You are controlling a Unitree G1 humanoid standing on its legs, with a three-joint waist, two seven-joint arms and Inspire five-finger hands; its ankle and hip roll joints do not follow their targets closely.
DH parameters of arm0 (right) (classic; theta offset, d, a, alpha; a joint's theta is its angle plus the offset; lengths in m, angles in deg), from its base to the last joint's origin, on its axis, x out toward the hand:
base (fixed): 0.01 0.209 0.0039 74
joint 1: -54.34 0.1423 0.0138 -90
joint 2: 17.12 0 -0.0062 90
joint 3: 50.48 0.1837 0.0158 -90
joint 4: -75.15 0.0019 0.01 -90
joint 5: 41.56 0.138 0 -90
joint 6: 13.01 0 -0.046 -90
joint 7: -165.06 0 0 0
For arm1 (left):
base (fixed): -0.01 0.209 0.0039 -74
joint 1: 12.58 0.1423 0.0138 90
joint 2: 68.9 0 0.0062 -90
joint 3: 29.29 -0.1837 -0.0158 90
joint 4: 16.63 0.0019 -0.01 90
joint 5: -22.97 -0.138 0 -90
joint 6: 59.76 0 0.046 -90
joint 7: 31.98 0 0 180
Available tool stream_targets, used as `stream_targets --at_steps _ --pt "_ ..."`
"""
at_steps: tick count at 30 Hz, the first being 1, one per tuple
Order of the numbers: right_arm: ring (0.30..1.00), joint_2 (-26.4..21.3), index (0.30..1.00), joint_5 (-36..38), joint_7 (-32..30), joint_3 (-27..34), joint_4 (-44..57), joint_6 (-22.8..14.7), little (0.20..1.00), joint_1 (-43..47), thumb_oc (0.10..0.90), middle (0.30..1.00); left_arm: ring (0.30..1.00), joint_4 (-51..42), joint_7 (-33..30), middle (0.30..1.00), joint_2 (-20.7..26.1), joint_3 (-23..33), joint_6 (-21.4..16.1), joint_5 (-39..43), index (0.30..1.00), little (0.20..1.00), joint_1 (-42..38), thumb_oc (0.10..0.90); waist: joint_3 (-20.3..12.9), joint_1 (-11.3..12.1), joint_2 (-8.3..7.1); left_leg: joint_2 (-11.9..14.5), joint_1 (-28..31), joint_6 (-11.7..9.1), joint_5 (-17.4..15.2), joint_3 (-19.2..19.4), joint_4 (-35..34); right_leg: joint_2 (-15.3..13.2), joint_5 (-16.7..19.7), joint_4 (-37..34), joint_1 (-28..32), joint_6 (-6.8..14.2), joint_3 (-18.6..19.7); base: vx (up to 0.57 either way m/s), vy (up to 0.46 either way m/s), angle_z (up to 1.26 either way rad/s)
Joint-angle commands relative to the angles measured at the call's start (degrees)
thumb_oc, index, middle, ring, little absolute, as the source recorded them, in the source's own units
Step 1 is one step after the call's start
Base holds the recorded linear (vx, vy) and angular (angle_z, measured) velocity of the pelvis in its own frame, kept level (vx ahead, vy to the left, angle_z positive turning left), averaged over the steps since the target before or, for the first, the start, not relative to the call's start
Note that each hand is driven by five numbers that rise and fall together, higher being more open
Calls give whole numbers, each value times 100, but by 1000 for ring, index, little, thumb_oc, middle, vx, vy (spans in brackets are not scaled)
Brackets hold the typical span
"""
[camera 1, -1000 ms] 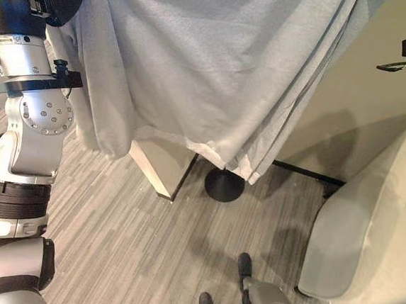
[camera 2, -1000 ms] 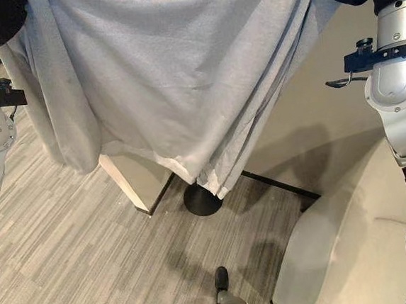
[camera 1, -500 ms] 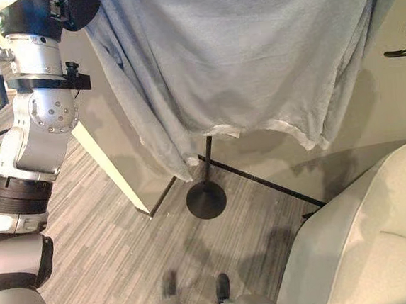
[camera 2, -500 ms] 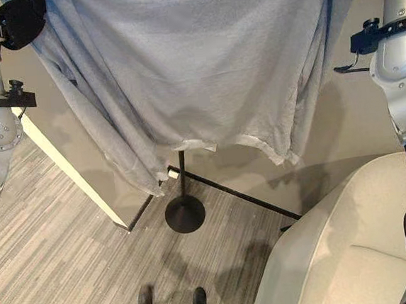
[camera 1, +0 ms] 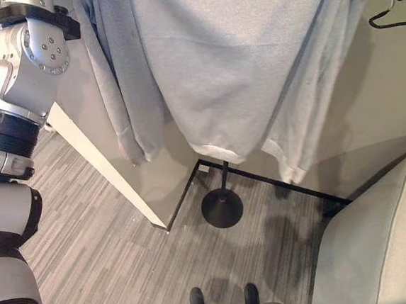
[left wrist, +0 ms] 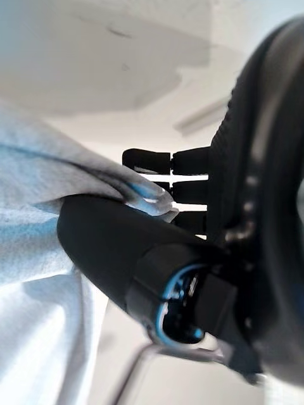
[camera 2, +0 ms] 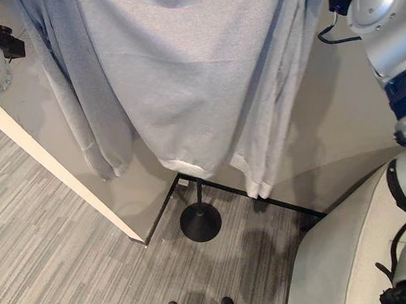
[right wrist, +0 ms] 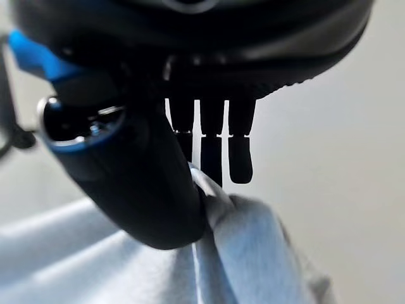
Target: Hang the clothes on the sofa on the clothes rack.
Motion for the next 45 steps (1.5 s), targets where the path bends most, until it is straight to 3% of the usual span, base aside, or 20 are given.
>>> stream_targets --at_steps 1,7,14,23,24,27,32,33,34,39,45 --pt "300 -116 300 15 -188 -95 -534 13 300 817 400 300 300 448 -95 300 52 -131 -14 249 300 300 -744 400 -638 -19 -299 163 21 -224 -550 155 10 -321 -131 26 178 638 -352 0 0 0" --pt "300 54 300 -668 -168 -466 -1171 300 300 896 400 300 300 789 -15 300 -433 -443 -42 323 300 300 -998 400 -489 -81 -259 194 -298 -248 -467 142 10 -334 -61 26 -141 661 -404 -31 -4 0" --pt "300 240 300 -879 -144 -144 -1175 392 300 204 400 300 300 981 10 300 -617 -417 36 213 300 300 -820 400 -360 -140 -206 186 -470 -237 -426 121 10 -333 -32 26 -315 637 -392 -8 1 -2" --pt "300 808 300 -1002 -15 1074 -514 314 300 -1889 400 300 300 629 103 300 -482 439 90 137 300 300 514 400 -217 -122 -134 173 -357 -152 -497 154 10 -340 -77 26 -260 594 -323 16 11 -6" --pt "300 927 300 -930 3 1366 -279 297 300 -2292 400 300 300 449 79 300 -560 803 83 284 300 300 972 400 -192 -112 -139 164 -308 -138 -521 151 10 -345 -93 26 -206 580 -323 24 9 -7" --pt "300 1116 300 -905 36 1648 3 277 300 -2846 400 300 300 156 120 300 -764 1320 35 599 300 300 1643 400 -191 -92 -133 146 -190 -111 -575 151 10 -356 -122 26 -96 560 -328 34 12 -2" --pt "300 1193 300 -816 103 1947 412 227 300 -3322 400 300 300 -66 232 300 -881 1664 -25 831 300 300 2219 400 -209 -78 -132 135 -62 -91 -621 149 10 -366 -151 26 32 542 -342 24 5 1" --pt "716 1266 716 -737 119 2092 561 217 716 -3500 678 716 314 -149 234 314 -957 1844 -32 978 314 314 2462 409 -231 -70 -141 131 -15 -83 -646 154 10 -370 -158 26 72 537 -335 57 8 -1" --pt "900 1317 900 -569 97 2357 791 173 900 -3751 800 900 900 -385 249 900 -1129 2108 -98 1267 900 900 2810 800 -243 -50 -140 127 49 -70 -678 151 10 -382 -181 26 135 532 -350 88 12 -5" --pt "900 1270 900 2 68 3473 1853 -58 900 -4700 800 900 900 -1190 706 900 -1396 2879 -488 2361 900 900 3989 800 -335 -13 -137 112 276 -40 -790 174 10 -418 -236 26 349 528 -392 62 17 -4" --pt "900 882 900 41 148 4485 2822 -177 900 -5783 800 900 900 -2008 803 900 -1369 3565 -659 2820 900 900 4762 800 -434 -27 -191 97 442 7 -888 221 10 -452 -246 26 508 531 -408 29 15 4"
